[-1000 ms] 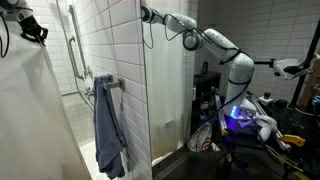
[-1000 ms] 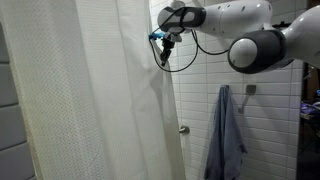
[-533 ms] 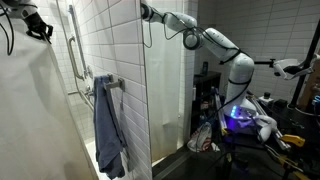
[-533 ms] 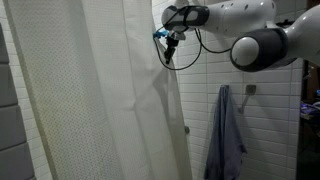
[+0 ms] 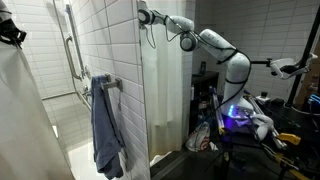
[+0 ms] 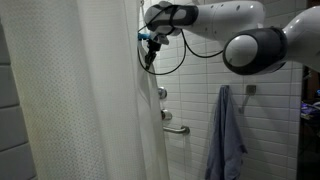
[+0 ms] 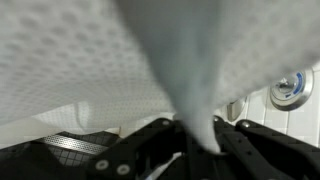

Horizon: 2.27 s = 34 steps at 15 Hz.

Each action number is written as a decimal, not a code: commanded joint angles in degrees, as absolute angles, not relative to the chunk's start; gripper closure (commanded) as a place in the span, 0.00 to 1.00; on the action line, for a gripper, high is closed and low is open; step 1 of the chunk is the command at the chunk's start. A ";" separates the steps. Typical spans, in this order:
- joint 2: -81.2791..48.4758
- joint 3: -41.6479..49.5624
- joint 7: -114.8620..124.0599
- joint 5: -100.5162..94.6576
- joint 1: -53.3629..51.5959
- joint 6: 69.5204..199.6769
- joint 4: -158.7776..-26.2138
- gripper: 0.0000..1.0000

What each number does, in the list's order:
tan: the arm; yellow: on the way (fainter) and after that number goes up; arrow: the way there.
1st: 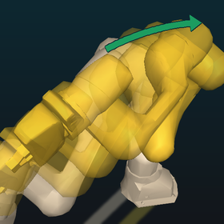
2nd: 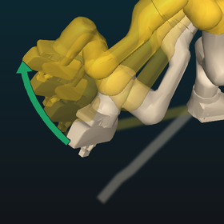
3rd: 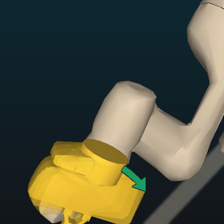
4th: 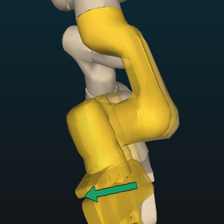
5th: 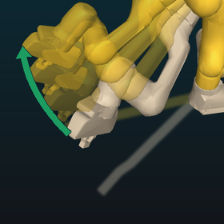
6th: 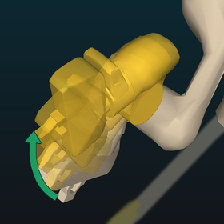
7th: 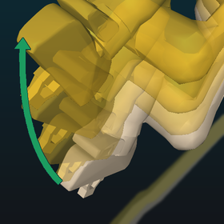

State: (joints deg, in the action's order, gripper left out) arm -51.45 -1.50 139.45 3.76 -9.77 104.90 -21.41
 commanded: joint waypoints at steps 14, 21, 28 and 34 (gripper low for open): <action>-51.19 1.81 143.55 2.47 -6.91 110.40 -21.28 0.99; -50.35 3.40 145.55 1.94 -4.65 111.34 -21.76 0.99; -50.40 5.36 146.24 0.64 -3.51 111.91 -21.70 0.99; -50.50 6.77 148.49 -0.36 -3.55 111.83 -21.69 0.99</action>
State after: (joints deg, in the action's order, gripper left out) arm -51.44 5.80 142.98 1.91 -2.72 110.64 -21.07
